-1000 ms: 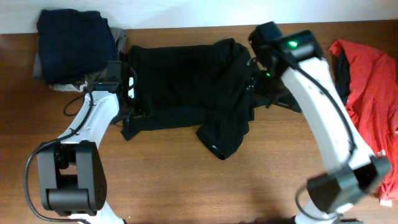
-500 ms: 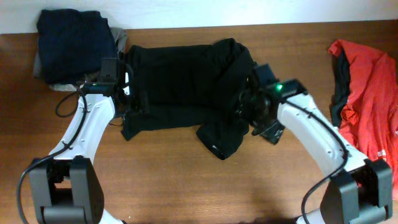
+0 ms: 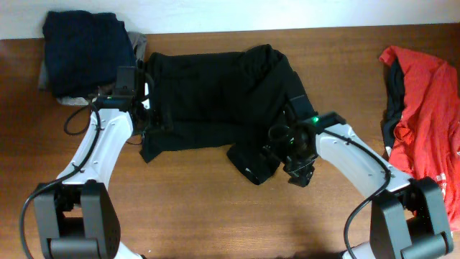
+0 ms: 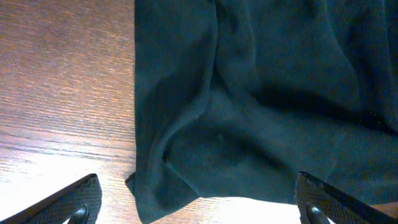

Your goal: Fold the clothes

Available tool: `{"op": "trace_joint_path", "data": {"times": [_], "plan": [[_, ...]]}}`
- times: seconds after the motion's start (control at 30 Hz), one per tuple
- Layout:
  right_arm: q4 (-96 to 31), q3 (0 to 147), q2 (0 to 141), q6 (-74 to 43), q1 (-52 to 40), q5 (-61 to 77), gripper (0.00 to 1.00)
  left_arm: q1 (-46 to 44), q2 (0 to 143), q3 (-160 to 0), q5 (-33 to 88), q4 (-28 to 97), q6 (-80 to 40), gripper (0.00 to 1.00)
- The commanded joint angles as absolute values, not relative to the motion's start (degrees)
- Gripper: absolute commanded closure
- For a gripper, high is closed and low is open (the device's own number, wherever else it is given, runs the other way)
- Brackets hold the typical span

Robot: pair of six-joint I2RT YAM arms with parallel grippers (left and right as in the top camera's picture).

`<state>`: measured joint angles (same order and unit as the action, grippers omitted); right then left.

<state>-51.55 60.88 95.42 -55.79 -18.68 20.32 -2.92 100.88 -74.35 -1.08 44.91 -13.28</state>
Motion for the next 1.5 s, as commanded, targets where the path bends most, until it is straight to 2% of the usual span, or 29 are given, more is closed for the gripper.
{"op": "trace_joint_path", "data": {"times": [0.0,0.37,0.5,1.27,1.47], "plan": [[-48.42,58.11,95.11,-57.52,-20.49,21.32,0.01,-2.83,100.09,-74.61,-1.26,44.80,-14.09,0.02],[-45.58,56.99,97.91,-59.46,-24.38,17.56,0.00,-2.83,100.09,-74.61,-1.26,44.80,-14.11,0.02],[-45.63,56.97,98.67,-59.42,-24.36,17.80,0.11,-2.83,100.09,-74.61,-1.26,44.82,-14.09,0.02],[-41.65,55.16,102.52,-59.48,-24.36,26.00,0.13,-2.83,100.09,-74.61,-1.23,45.01,-14.11,0.02],[-41.56,55.16,102.69,-59.46,-24.36,26.33,0.25,-2.85,100.09,-74.61,-0.86,45.01,-14.09,0.02]]}}
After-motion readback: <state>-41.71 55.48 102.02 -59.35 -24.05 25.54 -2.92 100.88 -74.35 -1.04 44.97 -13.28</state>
